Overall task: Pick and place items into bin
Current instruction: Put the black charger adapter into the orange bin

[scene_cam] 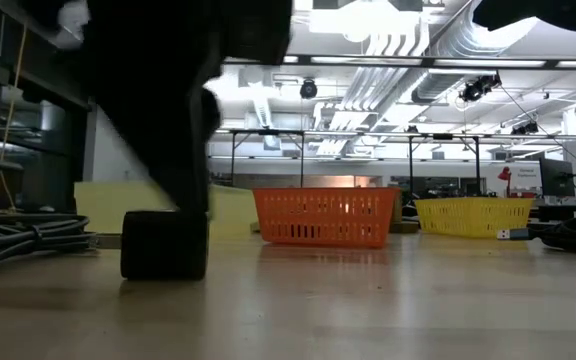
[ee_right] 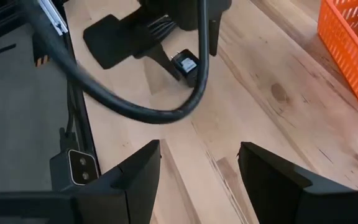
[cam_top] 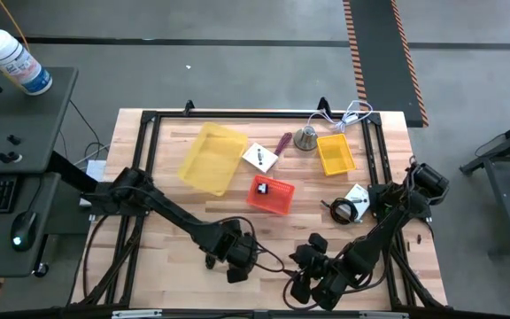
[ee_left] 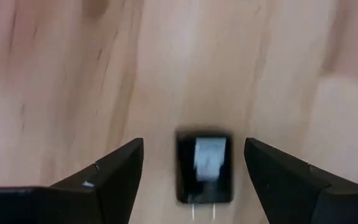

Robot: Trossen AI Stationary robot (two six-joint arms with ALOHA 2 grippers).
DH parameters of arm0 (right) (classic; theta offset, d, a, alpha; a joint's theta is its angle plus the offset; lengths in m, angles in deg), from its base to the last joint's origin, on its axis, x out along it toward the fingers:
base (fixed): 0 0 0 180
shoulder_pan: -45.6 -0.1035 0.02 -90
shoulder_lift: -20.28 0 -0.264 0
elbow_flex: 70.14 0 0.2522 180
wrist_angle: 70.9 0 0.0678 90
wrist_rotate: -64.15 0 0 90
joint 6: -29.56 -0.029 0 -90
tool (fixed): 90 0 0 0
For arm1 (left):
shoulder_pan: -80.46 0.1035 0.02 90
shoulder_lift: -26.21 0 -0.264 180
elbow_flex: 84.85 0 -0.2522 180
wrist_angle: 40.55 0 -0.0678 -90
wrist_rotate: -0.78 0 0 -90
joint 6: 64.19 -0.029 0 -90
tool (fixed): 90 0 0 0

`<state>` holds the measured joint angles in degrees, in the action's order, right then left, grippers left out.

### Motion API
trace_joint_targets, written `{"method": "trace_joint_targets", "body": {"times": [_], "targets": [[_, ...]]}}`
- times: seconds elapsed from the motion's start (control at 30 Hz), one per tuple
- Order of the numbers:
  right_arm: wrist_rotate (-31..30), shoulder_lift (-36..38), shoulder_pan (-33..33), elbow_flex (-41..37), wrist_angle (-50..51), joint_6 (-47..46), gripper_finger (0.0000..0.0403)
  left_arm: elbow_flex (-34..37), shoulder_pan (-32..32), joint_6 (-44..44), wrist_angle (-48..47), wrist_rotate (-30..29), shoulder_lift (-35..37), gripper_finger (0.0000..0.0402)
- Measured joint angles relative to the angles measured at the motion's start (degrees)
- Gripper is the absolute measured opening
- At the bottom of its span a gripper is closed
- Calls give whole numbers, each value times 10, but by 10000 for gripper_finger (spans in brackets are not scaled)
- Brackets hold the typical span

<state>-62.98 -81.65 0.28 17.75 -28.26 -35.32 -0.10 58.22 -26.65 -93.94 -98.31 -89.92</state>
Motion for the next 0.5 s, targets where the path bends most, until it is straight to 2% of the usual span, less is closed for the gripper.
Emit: {"method": "trace_joint_targets", "body": {"times": [0.33, 0.5], "targets": [[0, 0, 0, 0, 1, 4, 206, -1, 0, 3, 5, 18, -19, 265], [0, 0, 0, 0, 0, 5, 206, -1, 0, 4, 6, 18, -19, 233]]}}
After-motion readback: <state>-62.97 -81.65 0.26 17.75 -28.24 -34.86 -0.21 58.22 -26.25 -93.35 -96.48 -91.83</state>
